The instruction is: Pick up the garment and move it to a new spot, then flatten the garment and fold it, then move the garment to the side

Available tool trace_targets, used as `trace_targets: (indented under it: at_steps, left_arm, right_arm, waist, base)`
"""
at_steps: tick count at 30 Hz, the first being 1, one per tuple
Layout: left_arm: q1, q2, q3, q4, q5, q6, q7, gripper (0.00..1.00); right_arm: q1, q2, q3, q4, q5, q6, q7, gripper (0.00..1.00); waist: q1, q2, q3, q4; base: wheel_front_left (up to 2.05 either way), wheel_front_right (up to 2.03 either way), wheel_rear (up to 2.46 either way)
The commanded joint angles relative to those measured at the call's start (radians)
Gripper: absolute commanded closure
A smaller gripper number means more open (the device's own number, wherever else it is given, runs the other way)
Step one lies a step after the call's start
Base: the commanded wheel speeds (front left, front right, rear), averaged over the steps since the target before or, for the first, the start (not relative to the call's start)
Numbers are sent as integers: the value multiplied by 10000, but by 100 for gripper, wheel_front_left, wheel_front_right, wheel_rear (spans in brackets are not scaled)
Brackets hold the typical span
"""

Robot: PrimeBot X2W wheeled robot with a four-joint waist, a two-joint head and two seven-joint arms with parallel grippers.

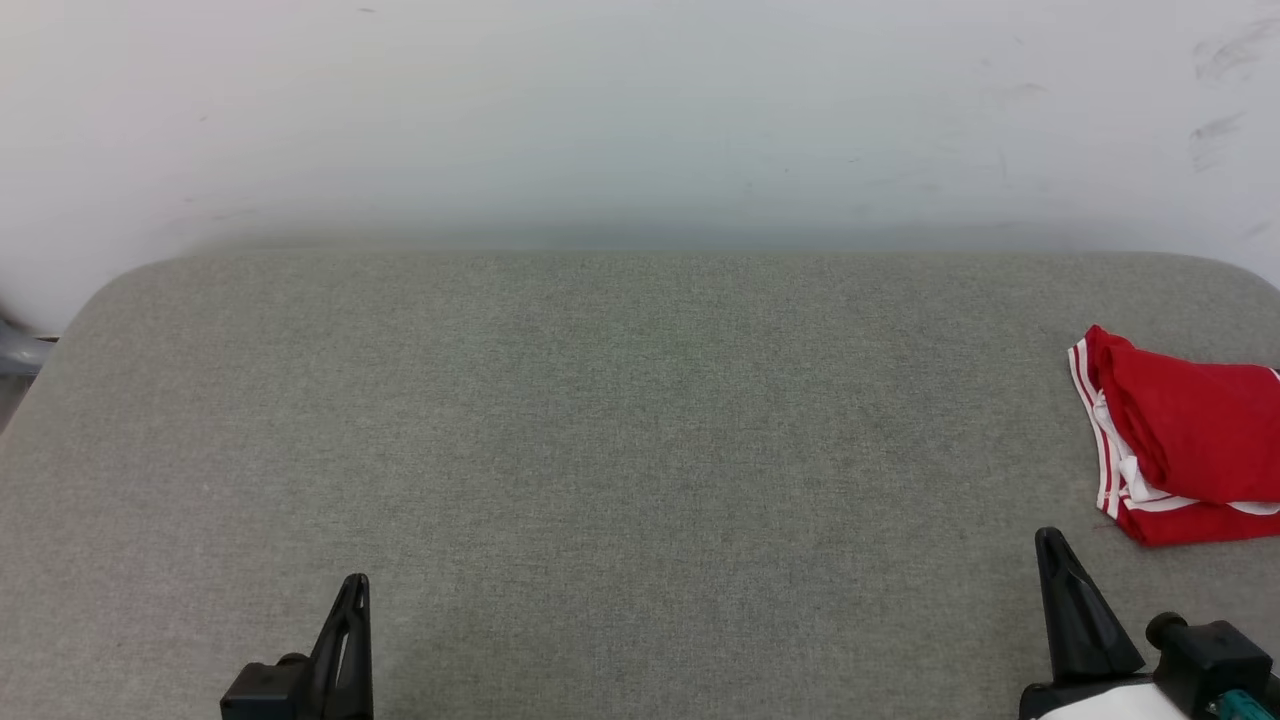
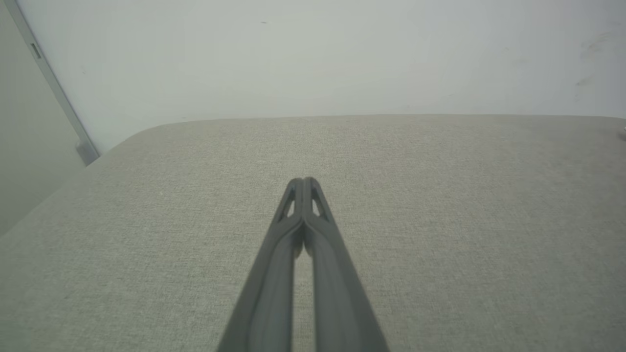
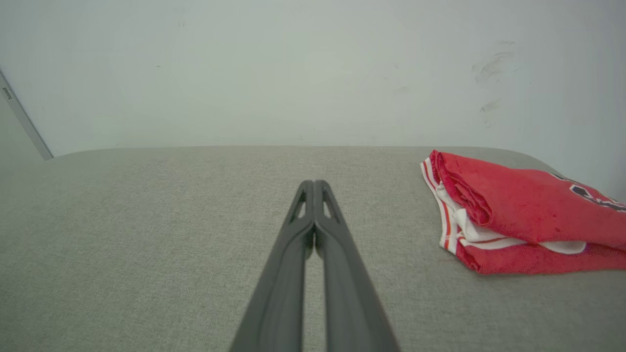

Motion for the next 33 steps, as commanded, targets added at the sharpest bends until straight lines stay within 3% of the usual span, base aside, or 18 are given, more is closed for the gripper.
trace_targets:
  at_steps: [1,19,33]
  left_arm:
    - [-164,-2,99,-5,-419,-37,137,100]
    - [-710,-73,289,333,-4008,-296,949,100]
    - [-1069,-110,424,564,-6169,-455,1453,100]
  right_arm:
    - [-83,-9,19,-106,477,0,59,100]
    - [-617,-182,76,318,4131,-2,727,100]
    - [-906,-243,72,560,6279,-4,1158,100]
  waist:
    - [0,0,1,0]
    - [0,0,11,-6]
    - [0,0,17,-10]
  base:
    - [0,0,0]
    - [0,0,0]
    - [0,0,0]
